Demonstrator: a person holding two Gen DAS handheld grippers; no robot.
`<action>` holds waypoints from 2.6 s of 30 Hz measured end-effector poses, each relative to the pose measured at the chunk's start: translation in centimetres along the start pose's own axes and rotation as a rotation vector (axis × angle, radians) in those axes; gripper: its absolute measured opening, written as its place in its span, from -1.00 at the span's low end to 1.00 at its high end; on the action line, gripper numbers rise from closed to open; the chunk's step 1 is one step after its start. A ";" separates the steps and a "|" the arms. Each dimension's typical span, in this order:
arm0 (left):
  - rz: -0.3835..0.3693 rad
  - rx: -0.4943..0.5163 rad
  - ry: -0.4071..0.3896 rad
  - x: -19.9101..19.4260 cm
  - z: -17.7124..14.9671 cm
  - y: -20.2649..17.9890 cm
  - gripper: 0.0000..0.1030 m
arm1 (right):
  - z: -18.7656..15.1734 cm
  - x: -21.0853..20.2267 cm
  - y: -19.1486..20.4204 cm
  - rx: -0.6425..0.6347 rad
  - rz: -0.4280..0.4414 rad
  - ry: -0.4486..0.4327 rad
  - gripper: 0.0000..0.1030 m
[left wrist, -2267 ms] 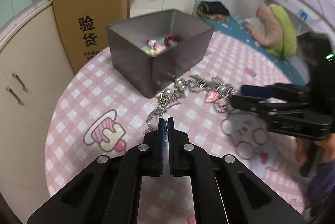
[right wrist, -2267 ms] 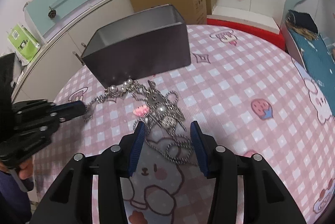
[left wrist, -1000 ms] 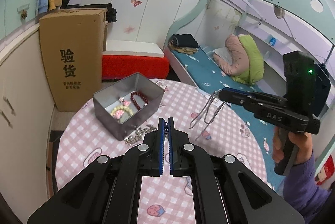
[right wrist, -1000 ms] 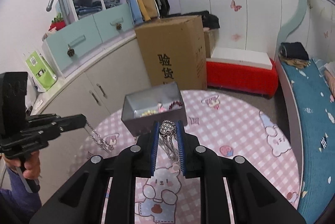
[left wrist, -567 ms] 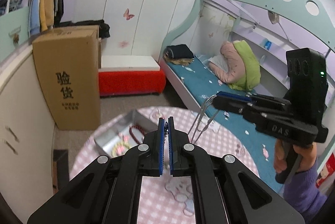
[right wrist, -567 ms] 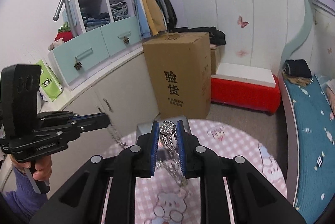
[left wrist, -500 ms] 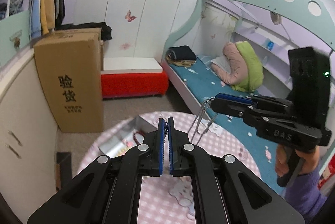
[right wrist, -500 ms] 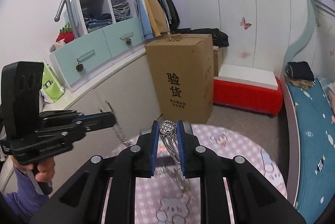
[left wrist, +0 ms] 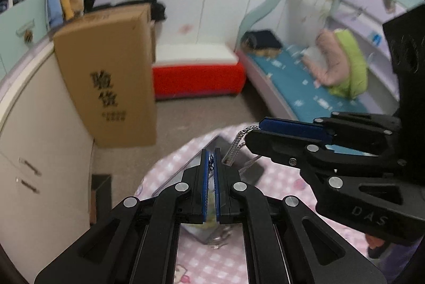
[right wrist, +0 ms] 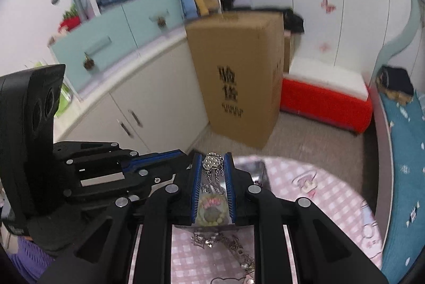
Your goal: Organize jewelry
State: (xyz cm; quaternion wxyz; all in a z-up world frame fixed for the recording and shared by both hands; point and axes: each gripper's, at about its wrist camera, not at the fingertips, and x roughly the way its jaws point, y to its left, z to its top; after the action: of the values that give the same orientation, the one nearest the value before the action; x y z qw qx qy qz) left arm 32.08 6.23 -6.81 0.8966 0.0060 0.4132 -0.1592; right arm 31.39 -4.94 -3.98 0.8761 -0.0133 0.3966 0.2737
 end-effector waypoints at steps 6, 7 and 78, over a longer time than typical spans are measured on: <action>0.053 -0.012 0.078 4.6 -2.6 1.3 -0.92 | -1.8 4.7 -1.0 0.025 -0.011 0.102 -0.67; 0.058 -0.013 0.083 4.9 -2.9 1.3 -0.92 | -2.0 4.9 -1.0 0.027 -0.012 0.109 -0.67; 0.145 -0.227 0.040 4.7 -15.6 -3.6 0.52 | -18.9 1.1 -7.5 0.033 -0.120 0.077 -0.85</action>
State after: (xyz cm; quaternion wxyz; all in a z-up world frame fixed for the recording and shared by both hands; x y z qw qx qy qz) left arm 22.36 3.69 -20.13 0.8922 -0.0623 0.4450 -0.0460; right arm 22.71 -15.33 -19.14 0.8751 -0.0330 0.4330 0.2135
